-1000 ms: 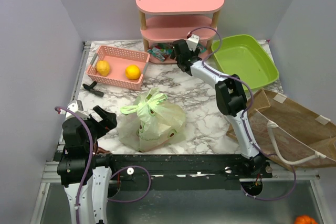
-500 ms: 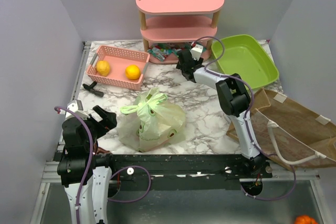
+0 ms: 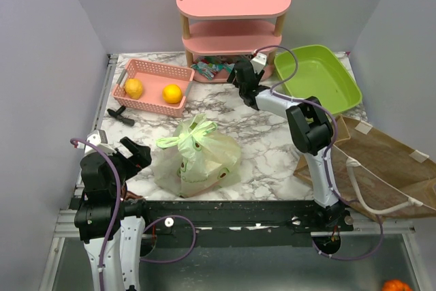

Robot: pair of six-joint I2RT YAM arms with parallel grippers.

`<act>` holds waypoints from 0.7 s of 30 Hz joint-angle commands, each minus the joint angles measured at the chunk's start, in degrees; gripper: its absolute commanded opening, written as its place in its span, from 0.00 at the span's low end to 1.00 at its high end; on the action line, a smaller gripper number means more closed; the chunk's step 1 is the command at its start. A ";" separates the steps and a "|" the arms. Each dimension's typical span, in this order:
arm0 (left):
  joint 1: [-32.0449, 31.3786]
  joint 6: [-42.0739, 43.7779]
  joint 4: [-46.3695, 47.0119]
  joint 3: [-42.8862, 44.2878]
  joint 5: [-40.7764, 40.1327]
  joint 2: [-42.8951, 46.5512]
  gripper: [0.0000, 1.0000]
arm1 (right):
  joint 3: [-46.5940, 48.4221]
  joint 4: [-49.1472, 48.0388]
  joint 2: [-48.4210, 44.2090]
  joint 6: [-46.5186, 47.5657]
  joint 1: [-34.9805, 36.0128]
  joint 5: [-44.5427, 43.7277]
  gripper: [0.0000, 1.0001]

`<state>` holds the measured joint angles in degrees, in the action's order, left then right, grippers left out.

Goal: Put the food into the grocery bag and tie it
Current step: Pick up the snack from the shelf.

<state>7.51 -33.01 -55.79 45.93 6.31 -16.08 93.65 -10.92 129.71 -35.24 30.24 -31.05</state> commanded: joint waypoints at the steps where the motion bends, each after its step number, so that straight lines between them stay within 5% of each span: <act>1: 0.59 0.41 0.81 -0.61 1.17 -0.06 0.97 | 3.04 -1.40 0.30 -0.26 -0.54 0.08 0.71; 21: 0.85 0.65 0.95 -0.67 1.78 0.09 0.97 | 2.91 2.83 2.38 -4.31 -1.31 0.11 0.64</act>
<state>7.88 -32.82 -55.77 45.91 6.92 -16.08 96.38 -9.26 130.61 -38.06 29.39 -30.98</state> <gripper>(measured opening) 0.972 0.648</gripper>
